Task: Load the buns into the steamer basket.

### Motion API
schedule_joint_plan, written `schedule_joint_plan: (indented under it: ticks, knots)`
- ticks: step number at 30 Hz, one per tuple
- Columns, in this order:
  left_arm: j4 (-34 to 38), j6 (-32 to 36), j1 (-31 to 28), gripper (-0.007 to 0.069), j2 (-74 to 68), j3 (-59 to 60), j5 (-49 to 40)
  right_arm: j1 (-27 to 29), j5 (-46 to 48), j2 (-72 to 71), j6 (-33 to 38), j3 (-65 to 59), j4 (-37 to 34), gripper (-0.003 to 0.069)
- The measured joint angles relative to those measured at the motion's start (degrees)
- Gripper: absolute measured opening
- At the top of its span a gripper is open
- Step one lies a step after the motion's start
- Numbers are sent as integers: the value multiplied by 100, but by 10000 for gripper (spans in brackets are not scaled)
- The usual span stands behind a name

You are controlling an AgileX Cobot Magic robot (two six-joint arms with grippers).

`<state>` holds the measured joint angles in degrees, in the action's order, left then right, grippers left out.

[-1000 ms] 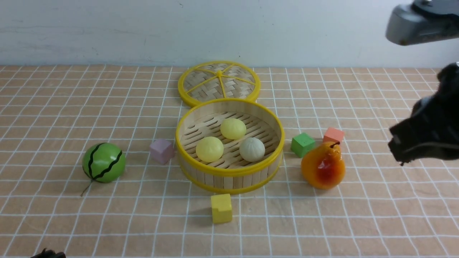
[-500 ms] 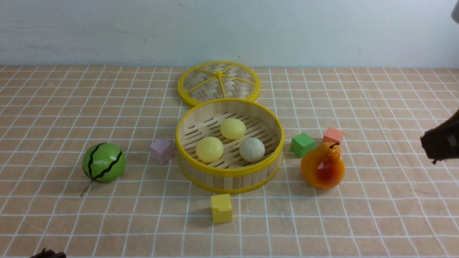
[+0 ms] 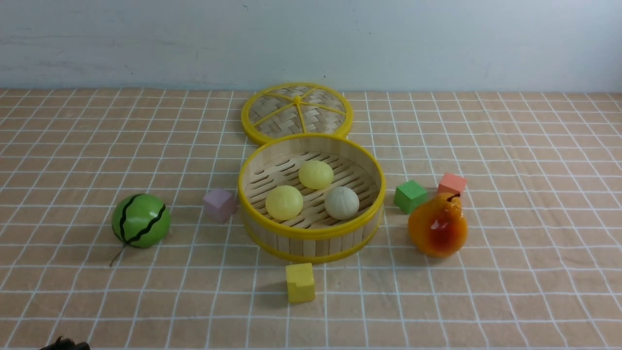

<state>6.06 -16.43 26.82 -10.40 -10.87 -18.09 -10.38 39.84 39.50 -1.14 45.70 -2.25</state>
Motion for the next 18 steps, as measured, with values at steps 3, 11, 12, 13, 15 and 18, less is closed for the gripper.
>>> schedule_joint_plan:
  ticks: [3, 11, 12, 13, 15, 18]
  knots:
    - [0, 0, 0, 155, 0, 0, 0, 295, -654, -546, 71, -905, 0, 1]
    - [0, 0, 0, 160, 0, 0, 0, 940, -1927, -2685, 114, -3642, 98, 1]
    - [0, 0, 0, 161, 0, 0, 0, 975, -1952, -2984, 114, -4000, 105, 1]
    - [0, 0, 0, 162, 0, 0, 0, 981, -1961, -3179, 69, -4156, 105, 1]
    - [0, 0, 0, 162, 0, 0, 0, 981, -1966, -3485, 16, -4429, 94, 1]
    - [0, 0, 0, 162, 0, 0, -6, 981, -1810, -3963, -214, -4685, 85, 1]
